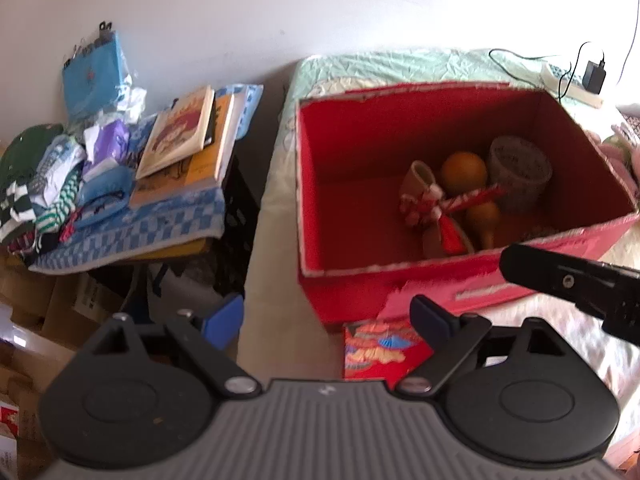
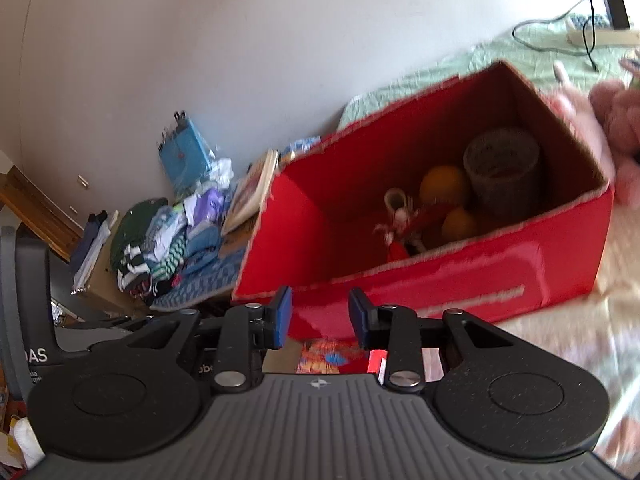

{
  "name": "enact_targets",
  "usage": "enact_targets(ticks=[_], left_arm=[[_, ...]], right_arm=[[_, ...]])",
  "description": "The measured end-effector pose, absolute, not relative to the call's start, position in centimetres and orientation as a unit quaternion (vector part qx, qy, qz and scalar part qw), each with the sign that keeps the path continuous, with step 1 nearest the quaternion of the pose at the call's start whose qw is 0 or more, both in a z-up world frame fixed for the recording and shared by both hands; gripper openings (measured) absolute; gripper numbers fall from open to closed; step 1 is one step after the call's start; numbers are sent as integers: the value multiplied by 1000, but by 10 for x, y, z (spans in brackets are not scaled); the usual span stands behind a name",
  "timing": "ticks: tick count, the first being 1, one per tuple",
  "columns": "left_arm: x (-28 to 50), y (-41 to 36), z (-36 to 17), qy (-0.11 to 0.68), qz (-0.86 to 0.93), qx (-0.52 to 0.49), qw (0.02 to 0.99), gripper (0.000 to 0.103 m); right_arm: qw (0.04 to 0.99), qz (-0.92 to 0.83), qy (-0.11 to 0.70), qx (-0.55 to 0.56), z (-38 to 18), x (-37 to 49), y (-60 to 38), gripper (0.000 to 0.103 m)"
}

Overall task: Organize objects
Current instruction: 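Withdraw the right gripper to the red patterned gift box, then grasp the red patterned gift box with the right gripper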

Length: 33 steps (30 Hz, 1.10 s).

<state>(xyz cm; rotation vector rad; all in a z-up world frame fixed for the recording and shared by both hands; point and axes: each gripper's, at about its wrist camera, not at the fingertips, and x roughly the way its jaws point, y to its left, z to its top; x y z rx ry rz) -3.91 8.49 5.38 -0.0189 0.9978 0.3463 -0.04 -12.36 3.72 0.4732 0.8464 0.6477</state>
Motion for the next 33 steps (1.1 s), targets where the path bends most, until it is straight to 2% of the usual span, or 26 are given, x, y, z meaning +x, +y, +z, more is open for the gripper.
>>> enact_targets(ticks=[10, 33], left_arm=[[-45, 86, 26, 505, 163, -4, 848, 94], [-51, 85, -12, 555, 161, -12, 816, 97]], right_arm=[[802, 288, 471, 227, 8, 0, -115, 35], [771, 284, 516, 240, -20, -1, -110, 35]])
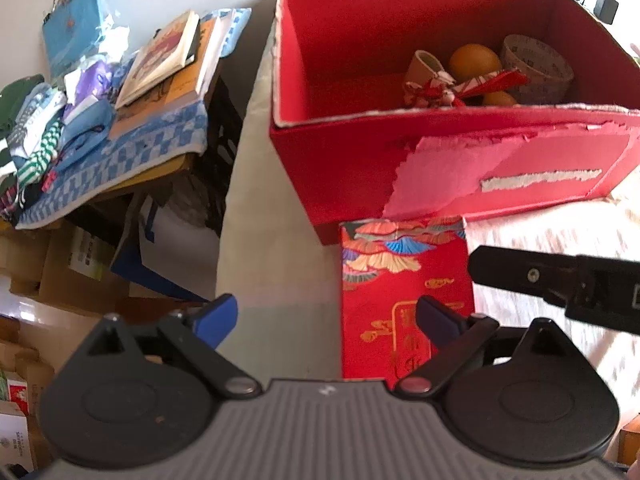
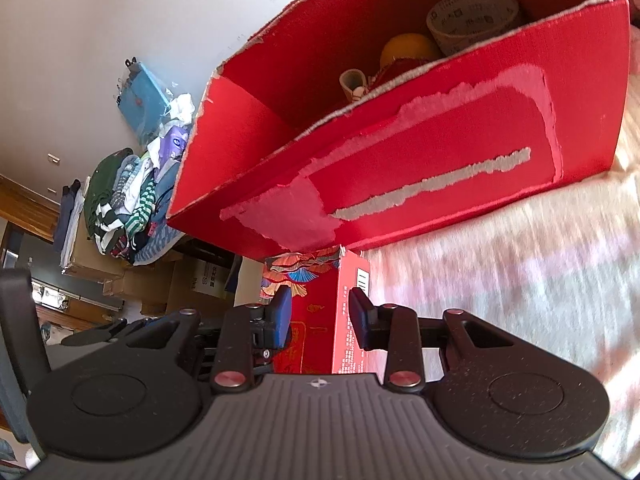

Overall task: Organize objects
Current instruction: 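Grasp the red patterned gift box with the right gripper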

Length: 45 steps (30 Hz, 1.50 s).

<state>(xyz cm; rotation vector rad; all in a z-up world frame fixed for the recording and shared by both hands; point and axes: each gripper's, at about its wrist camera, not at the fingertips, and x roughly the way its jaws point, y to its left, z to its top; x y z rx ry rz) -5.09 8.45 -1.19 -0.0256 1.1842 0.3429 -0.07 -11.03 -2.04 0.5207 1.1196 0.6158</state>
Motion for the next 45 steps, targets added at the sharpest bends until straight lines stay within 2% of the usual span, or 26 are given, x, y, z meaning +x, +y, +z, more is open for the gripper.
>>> enact_targets(ticks=[34, 38, 45], left_arm=[[-57, 61, -24, 586, 66, -68, 805, 97], [-56, 62, -31, 593, 70, -70, 799, 86], [-56, 64, -35, 598, 74, -85, 793, 85]], right_arm=[[748, 297, 536, 255, -31, 2, -111, 35], [743, 300, 541, 256, -33, 3, -110, 35], [731, 302, 556, 255, -40, 3, -107, 35]])
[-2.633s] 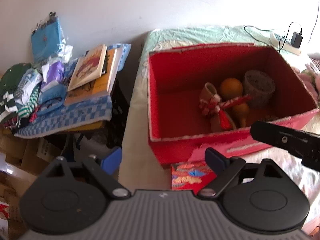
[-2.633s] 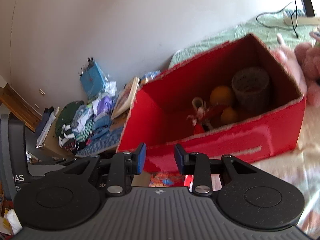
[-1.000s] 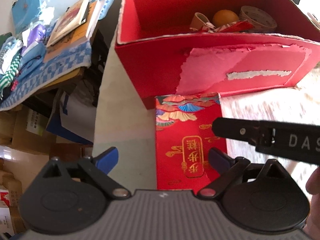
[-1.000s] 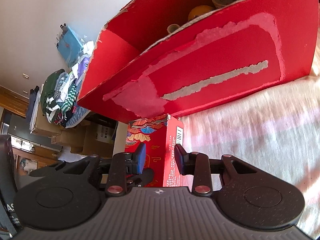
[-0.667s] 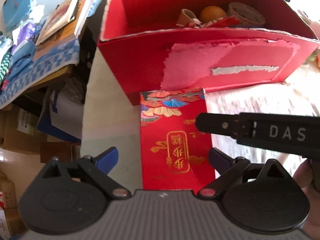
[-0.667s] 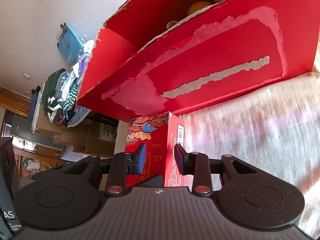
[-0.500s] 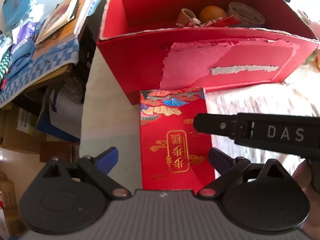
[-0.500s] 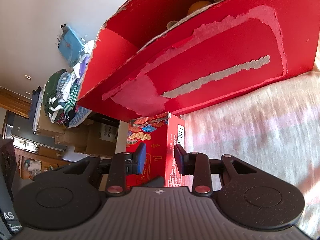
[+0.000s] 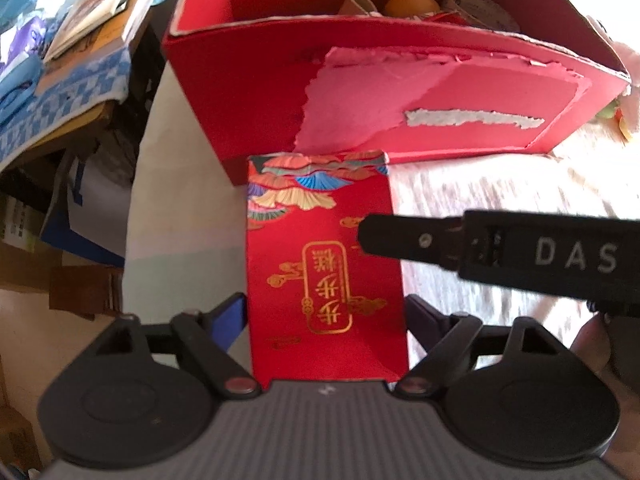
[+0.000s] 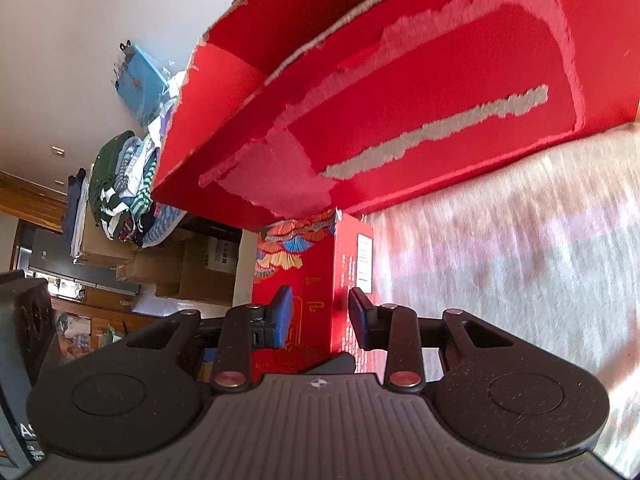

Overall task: Organize objects
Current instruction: 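Grasp the red patterned gift box with the right gripper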

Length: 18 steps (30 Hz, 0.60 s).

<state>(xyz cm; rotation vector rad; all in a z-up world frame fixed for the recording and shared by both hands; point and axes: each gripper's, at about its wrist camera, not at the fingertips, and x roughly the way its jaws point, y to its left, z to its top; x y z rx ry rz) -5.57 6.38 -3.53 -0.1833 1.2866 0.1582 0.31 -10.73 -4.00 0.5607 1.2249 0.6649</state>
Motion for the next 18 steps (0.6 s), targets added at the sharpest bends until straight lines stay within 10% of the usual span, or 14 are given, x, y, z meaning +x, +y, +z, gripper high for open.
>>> enact_targets(ticks=[18], left_arm=[[-51, 51, -31, 601, 78, -53, 794, 82]], right_arm=[[727, 300, 569, 241, -44, 5, -110, 24]])
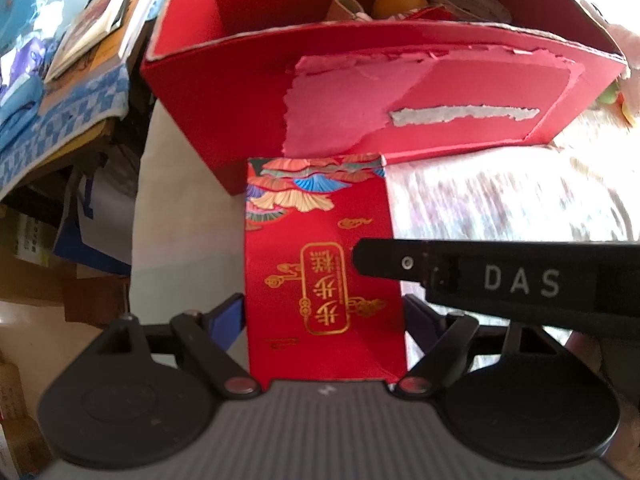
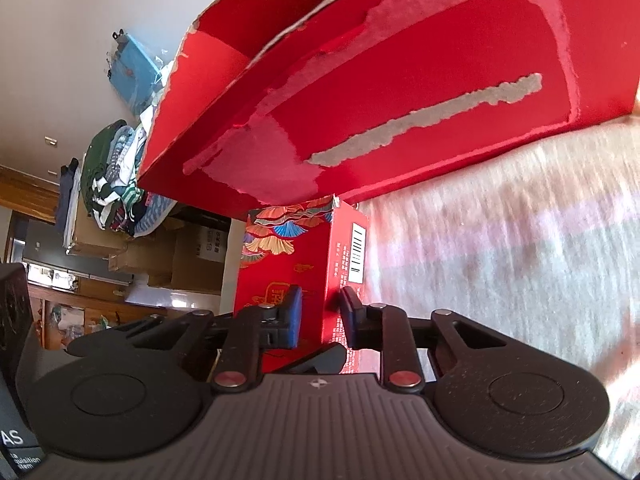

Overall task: Organize objects
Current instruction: 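Grasp the red patterned gift box with the right gripper, then lift the gift box with the right gripper and carry it over the red box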

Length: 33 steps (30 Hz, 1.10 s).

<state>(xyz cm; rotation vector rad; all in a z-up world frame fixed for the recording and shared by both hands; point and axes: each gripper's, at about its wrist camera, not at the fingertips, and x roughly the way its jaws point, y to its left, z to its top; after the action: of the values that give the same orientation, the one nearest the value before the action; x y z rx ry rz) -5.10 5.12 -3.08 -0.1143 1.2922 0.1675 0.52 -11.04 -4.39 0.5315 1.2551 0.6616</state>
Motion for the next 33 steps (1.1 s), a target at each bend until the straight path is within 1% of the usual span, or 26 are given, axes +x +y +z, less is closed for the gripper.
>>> enact_targets(ticks=[11, 18, 25, 33], left_arm=[[-48, 39, -26, 597, 71, -44, 798, 81], [-44, 18, -18, 598, 50, -43, 799, 80], [-33, -32, -10, 593, 11, -8, 805, 80], [-12, -109, 4, 566, -55, 68, 820, 80]], right_arm=[[718, 315, 573, 239, -41, 10, -129, 24], [717, 321, 578, 222, -35, 12, -152, 24], [726, 306, 576, 219, -29, 16, -202, 25], [753, 260, 554, 243, -15, 19, -275, 25]])
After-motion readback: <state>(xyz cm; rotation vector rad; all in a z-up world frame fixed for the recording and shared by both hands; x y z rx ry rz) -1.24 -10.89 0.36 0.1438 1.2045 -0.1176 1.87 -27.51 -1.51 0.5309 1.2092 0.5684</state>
